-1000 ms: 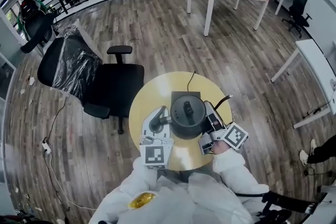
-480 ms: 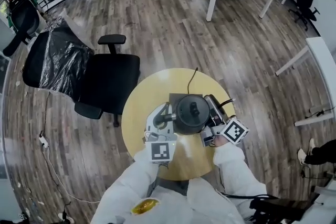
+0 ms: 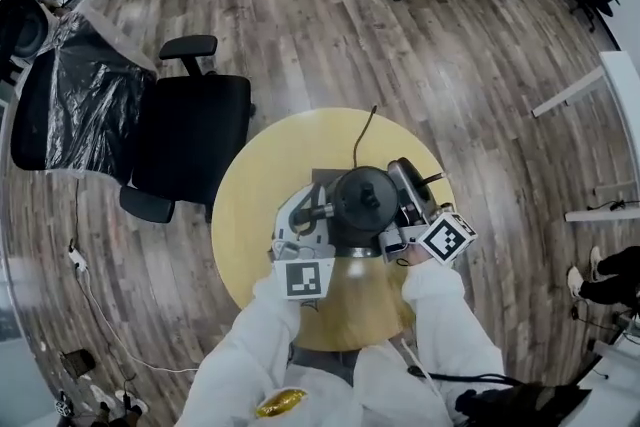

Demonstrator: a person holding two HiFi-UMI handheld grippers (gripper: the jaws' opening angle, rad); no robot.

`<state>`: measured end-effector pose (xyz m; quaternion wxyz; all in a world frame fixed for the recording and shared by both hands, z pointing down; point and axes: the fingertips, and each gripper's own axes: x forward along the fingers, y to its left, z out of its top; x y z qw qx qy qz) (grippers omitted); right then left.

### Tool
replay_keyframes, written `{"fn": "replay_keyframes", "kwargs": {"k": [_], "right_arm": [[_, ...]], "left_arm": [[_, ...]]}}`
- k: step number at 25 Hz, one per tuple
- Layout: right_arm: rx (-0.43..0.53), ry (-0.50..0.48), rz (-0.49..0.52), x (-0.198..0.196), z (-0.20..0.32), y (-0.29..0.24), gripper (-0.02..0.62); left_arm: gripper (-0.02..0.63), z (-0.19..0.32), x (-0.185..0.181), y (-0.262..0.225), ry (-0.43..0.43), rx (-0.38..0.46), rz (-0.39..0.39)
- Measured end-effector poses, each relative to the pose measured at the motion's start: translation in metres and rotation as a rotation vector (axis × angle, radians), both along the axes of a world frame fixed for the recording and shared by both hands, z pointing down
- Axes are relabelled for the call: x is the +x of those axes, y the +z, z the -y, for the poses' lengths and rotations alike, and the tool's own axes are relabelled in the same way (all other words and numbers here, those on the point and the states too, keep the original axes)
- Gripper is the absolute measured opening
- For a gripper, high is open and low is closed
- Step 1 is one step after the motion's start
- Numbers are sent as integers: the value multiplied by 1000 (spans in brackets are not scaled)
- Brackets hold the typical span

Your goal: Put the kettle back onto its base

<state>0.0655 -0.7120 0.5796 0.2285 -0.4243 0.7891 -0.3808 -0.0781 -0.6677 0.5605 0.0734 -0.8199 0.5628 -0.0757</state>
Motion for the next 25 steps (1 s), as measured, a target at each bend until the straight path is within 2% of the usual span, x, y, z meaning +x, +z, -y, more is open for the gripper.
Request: {"fn": "replay_keyframes", "kwargs": {"k": [5,9,16,20,23,25], "right_arm": [[-8,6,-23,-4,6,14,206],[6,-4,-17,-3,4,18,206],[39,0,-34,-8,-2,8,206],[61,26,-37,-10,-12,2,202],[71,64,-58,-8,-16,2,201],[34,98,-40,-2,-16,11,198]], "left_arm": [[0,9,-6,21,-32,-33,-39],[0,9,-4,25,-26,-19,-2],[3,15,-21,44,-118,-90,-56],[69,13,-43,61,-210,-167,-65],[111,6,-46,69,-213,-226,-92],[130,-1,-44,75,-192,-257,-75]]}}
